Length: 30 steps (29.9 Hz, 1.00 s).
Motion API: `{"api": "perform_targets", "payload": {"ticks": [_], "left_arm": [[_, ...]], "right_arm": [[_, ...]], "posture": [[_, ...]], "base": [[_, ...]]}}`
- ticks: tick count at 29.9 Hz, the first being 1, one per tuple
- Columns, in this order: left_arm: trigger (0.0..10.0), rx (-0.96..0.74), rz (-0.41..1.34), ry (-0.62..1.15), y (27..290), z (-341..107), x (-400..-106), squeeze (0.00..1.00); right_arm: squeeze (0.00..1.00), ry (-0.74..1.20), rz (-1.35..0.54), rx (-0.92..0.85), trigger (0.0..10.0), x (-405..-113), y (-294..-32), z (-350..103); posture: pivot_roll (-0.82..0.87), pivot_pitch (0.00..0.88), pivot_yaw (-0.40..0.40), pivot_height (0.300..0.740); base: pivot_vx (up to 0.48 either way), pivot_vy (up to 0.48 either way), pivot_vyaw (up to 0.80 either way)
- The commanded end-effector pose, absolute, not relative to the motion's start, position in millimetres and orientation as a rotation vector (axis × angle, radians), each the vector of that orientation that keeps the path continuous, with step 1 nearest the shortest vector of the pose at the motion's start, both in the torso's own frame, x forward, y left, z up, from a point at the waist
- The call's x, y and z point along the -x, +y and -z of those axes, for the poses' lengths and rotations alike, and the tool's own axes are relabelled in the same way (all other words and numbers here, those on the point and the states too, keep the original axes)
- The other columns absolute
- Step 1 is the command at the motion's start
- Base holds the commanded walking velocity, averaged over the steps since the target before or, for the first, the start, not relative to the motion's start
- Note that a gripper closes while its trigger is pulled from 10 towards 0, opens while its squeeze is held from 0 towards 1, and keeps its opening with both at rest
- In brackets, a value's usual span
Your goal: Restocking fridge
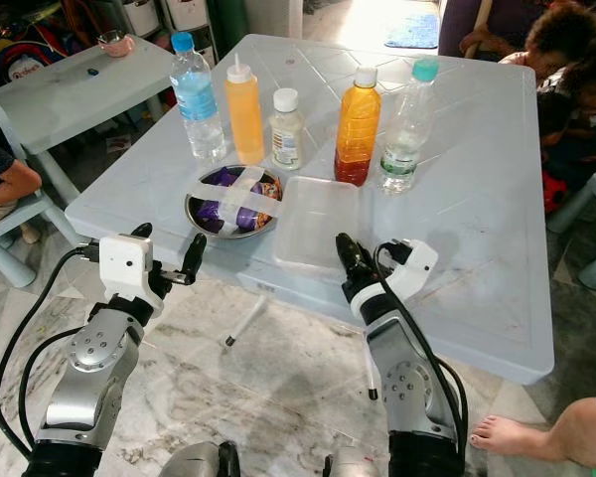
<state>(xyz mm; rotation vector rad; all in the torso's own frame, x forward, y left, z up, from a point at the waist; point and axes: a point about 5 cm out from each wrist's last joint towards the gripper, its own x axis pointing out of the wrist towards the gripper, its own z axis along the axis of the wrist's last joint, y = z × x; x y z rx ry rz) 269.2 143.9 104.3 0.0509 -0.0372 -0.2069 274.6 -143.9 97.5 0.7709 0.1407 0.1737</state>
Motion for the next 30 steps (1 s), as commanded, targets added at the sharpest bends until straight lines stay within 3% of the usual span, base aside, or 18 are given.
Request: {"api": "perform_targets", "payload": {"ticks": [1, 11, 12, 13, 18, 30], "left_arm": [[10.0, -0.057, 0.218, -0.056, 143, -108, -270, 0.00], [10.0, -0.068, 0.165, -0.030, 147, -107, -277, 0.00], [10.0, -0.066, 0.160, -0.027, 148, -106, -277, 0.00], [10.0, -0.061, 0.156, -0.022, 149, -105, -276, 0.00], [10.0, -0.052, 0.152, -0.009, 149, -104, -271, 0.00], [10.0, -0.043, 0.151, 0.021, 147, -97, -266, 0.00]], "right_arm": [[0.00, 0.157, -0.143, -0.792, 0.0, -274, -142, -93], [0.00, 0.145, -0.105, -0.677, 0.0, -269, -152, -95], [0.00, 0.144, -0.101, -0.665, 3.5, -267, -152, -94], [0.00, 0.146, -0.107, -0.624, 10.0, -265, -150, -93], [0.00, 0.134, -0.130, -0.522, 10.0, -260, -146, -94], [0.00, 0.068, -0.124, -0.395, 10.0, -259, -150, -107]], "posture": [[-0.08, 0.074, 0.075, 0.740], [-0.10, 0.067, 0.061, 0.740], [-0.10, 0.071, 0.064, 0.740], [-0.10, 0.075, 0.063, 0.740], [-0.11, 0.074, 0.061, 0.740], [-0.11, 0.073, 0.050, 0.740]], "base": [[0.000, 0.000, 0.00], [0.000, 0.000, 0.00], [0.000, 0.000, 0.00], [0.000, 0.000, 0.00], [0.000, 0.000, 0.00], [-0.363, 0.000, 0.00]]}}
